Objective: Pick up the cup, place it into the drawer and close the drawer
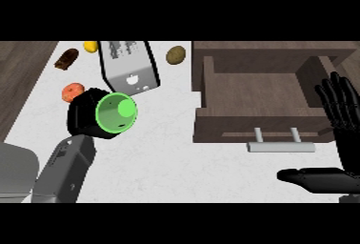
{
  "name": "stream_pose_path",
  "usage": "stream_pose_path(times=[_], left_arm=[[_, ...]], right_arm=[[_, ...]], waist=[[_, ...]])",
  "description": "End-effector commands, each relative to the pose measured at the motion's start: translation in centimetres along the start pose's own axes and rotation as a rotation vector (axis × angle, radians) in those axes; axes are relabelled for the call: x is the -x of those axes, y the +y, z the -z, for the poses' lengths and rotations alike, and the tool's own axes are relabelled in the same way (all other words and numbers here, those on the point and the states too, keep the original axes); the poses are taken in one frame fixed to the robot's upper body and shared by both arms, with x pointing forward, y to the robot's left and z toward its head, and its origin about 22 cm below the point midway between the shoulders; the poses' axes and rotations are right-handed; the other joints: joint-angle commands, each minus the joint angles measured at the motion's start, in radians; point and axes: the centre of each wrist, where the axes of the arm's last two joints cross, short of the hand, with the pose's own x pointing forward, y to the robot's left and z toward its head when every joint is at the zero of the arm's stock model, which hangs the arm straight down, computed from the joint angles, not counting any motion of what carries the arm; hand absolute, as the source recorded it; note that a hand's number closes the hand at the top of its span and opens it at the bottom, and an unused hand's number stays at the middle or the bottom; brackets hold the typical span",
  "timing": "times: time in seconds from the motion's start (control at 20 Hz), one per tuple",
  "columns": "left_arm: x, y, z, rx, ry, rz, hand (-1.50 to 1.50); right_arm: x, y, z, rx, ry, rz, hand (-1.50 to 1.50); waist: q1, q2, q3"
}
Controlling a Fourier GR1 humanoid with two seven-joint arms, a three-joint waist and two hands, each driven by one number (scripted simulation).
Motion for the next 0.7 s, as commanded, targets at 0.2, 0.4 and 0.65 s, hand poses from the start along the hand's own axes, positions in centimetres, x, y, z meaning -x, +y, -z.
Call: stream_pose_path(times=[0.2,0.4,0.65], left_arm=[[-4.4,-7.5,7.2,0.176,-0.081,0.010,1.50],[-5.8,-12.8,9.7,0.217,-0.087,0.033,1.50],[-8.6,-18.8,13.7,0.246,-0.059,0.077,1.50]], right_arm=[[0.9,-1.0,0.1,0.030,0.008,-0.013,-1.50],[-0.6,-1.4,1.3,0.015,0.001,-0.005,-1.50],[0.6,-1.0,0.8,0.009,-0.012,-0.002,-1.50]], waist=[[0.019,-0.005,0.001],[0.007,-0.002,0.000],[-0.010,0.003,0.000]])
